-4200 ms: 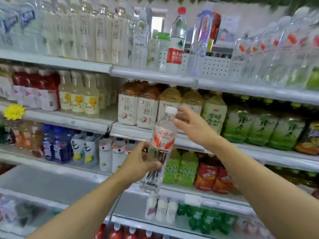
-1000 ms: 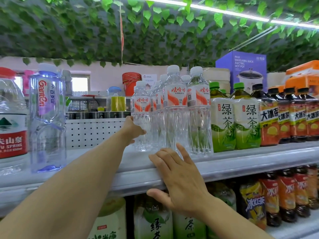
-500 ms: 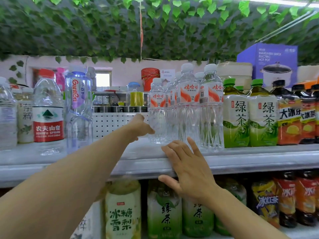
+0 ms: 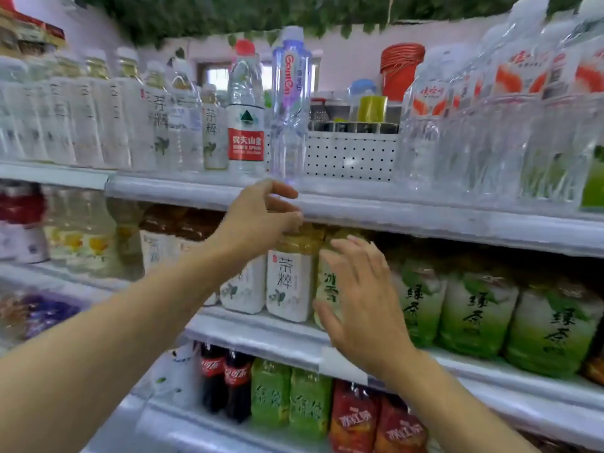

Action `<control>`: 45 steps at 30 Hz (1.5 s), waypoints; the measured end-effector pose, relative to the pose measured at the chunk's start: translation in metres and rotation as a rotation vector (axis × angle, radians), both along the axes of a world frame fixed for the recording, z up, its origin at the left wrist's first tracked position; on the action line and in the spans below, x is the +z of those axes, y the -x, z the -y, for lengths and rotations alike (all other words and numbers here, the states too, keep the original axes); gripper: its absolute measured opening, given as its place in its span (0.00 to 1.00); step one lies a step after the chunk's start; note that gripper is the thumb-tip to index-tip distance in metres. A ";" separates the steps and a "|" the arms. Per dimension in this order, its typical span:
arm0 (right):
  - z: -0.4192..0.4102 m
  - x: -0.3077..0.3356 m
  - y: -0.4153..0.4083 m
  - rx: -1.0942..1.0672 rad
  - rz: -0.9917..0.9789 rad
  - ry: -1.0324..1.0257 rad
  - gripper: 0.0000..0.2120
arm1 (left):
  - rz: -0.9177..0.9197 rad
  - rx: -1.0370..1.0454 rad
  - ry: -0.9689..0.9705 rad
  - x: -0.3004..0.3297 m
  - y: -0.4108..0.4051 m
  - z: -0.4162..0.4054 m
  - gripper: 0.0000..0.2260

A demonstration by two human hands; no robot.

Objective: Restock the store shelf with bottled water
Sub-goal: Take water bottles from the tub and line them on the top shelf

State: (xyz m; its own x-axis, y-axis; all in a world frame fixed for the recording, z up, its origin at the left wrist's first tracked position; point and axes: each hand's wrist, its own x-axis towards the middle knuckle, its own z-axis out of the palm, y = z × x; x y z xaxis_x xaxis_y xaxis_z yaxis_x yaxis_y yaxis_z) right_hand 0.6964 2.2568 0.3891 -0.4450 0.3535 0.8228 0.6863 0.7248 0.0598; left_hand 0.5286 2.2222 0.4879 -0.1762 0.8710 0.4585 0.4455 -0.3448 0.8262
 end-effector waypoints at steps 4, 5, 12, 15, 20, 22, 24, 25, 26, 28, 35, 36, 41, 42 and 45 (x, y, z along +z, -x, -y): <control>0.017 -0.056 0.050 0.070 0.144 0.103 0.28 | -0.085 0.090 0.207 -0.073 0.063 0.038 0.10; 0.021 -0.072 0.063 0.086 0.177 0.131 0.28 | -0.086 0.103 0.265 -0.092 0.078 0.047 0.10; 0.077 -0.169 0.161 0.230 0.347 0.340 0.29 | -0.083 0.153 0.608 -0.222 0.183 0.126 0.11; 0.107 -0.216 0.203 0.265 0.395 0.468 0.29 | -0.106 0.174 0.720 -0.272 0.227 0.168 0.13; 0.163 -0.292 0.257 0.363 0.450 0.662 0.32 | -0.085 0.241 0.906 -0.361 0.287 0.239 0.13; 0.183 -0.325 0.273 0.352 0.512 0.718 0.31 | -0.076 0.267 0.971 -0.397 0.303 0.268 0.14; 0.202 -0.357 0.286 0.363 0.574 0.782 0.30 | -0.056 0.296 1.022 -0.430 0.314 0.296 0.15; 0.210 -0.372 0.292 0.372 0.605 0.812 0.30 | -0.041 0.313 1.042 -0.446 0.317 0.309 0.15; 0.218 -0.386 0.297 0.378 0.638 0.850 0.30 | -0.024 0.333 1.062 -0.462 0.320 0.322 0.15; 0.231 -0.415 0.306 0.396 0.690 0.908 0.31 | 0.030 0.373 1.098 -0.493 0.321 0.344 0.14; 0.258 -0.523 0.328 0.418 0.830 1.078 0.30 | 0.183 0.499 1.192 -0.605 0.309 0.395 0.12; 0.260 -0.540 0.331 0.427 0.846 1.096 0.30 | 0.201 0.515 1.206 -0.622 0.306 0.400 0.12; 0.267 -0.627 0.344 0.432 0.964 1.183 0.30 | 0.256 0.582 1.257 -0.708 0.298 0.410 0.14; 0.268 -0.645 0.346 0.428 0.986 1.187 0.30 | 0.262 0.591 1.261 -0.725 0.297 0.410 0.15; 0.269 -0.700 0.352 0.424 0.994 1.216 0.28 | 0.274 0.615 1.267 -0.776 0.297 0.406 0.16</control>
State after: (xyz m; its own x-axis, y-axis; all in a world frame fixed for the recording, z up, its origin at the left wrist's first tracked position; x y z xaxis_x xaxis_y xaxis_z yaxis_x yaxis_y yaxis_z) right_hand 0.3440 1.9880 -0.3109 -0.8305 0.2648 -0.4900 0.4786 0.7893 -0.3846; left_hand 0.2319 1.8163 -0.2879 -0.6223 0.4140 -0.6644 0.0300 0.8607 0.5082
